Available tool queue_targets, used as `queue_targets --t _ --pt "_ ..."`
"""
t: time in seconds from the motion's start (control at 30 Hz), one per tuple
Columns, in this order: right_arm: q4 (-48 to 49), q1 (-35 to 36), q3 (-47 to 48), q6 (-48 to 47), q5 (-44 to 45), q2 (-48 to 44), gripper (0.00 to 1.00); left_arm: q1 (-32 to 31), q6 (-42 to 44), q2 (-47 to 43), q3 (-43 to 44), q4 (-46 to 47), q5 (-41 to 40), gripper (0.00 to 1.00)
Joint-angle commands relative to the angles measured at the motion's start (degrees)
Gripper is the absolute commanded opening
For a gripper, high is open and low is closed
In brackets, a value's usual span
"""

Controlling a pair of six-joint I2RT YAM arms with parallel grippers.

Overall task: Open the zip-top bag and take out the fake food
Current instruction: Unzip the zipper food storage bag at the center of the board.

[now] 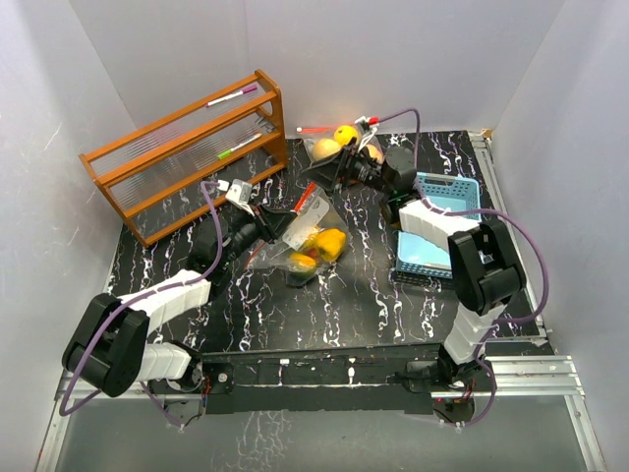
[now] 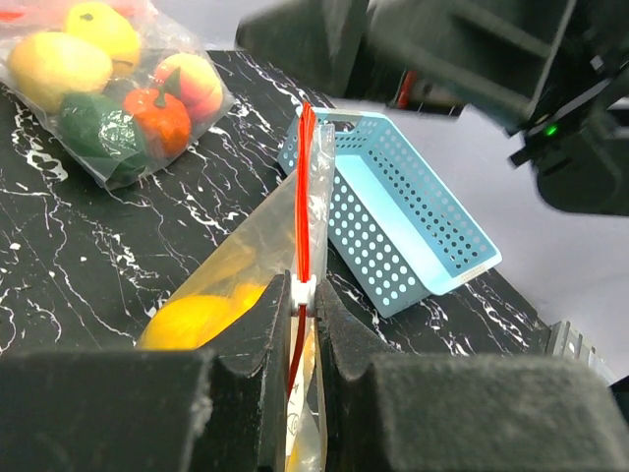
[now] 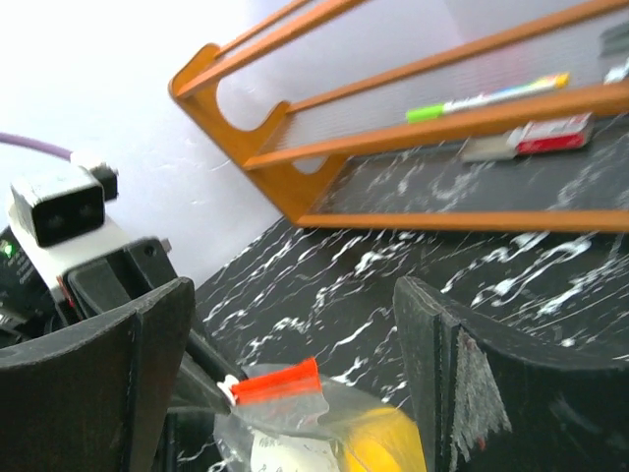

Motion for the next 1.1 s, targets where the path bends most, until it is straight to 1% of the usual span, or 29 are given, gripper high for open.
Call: queue_targets --t 0.0,0.1,0.17,0.27,0.3,0.33,0.37,0.5,0.57,0.7,0.87,0.93,1.0,1.07 --pt "10.9 2.3 -4.3 6.8 -5.5 3.3 0.83 0.3 -0.6 -0.5 2.9 1.9 -0.5 0.0" --pt "12.3 4.1 -6.0 7.2 -5.2 4.0 0.8 0.3 -1.0 0.1 3.6 2.1 -0.7 0.0" --pt "12.1 5.1 -5.9 7.1 -4.8 4.1 0.69 0.4 -1.1 0.9 4.1 2.5 -0.4 0.0" --pt "11.3 6.0 -5.4 6.7 -3.9 3.6 0.36 0.3 -1.5 2.5 4.3 3.2 0.0 0.0" --pt "10.8 6.2 -5.3 6.2 -3.1 3.4 0.22 0.3 -1.7 2.7 4.3 3.4 0.0 0.0" --pt "9.9 6.2 -5.4 5.6 -2.2 2.9 0.1 0.4 -1.8 2.9 4.2 3.5 0.1 0.0" --pt "8.9 6.2 -5.6 4.7 -1.1 2.3 0.08 0.4 -1.9 3.0 4.1 3.3 0.0 0.0" --pt "2.6 5.8 -6.0 0.1 4.1 -0.7 0.08 0.4 -1.8 2.1 3.1 2.4 -1.2 0.0" --pt "-0.1 4.6 -5.4 -1.2 4.9 -0.8 0.08 0.4 -1.7 1.2 2.6 1.6 -1.9 0.0" --pt "-1.4 -0.3 -3.6 -1.1 2.3 -0.6 0.08 0.3 -1.6 -0.5 1.3 0.2 -2.4 0.0" --pt "-4.1 -5.5 -0.4 -2.5 -0.1 0.6 0.08 0.4 -1.7 -3.4 -0.7 -1.7 -3.6 0.03" --pt "-4.5 -6.9 0.6 -3.0 -0.6 1.4 0.08 0.3 -1.7 -4.6 -1.7 -2.7 -3.7 0.03" --pt "-4.8 -8.3 2.1 -3.3 -0.9 2.5 0.08 0.4 -2.0 -5.9 -2.8 -3.4 -3.3 0.0" --pt "-4.9 -10.1 3.9 -3.3 -1.2 3.9 0.08 0.3 -2.7 -7.9 -4.2 -4.8 -3.0 0.0"
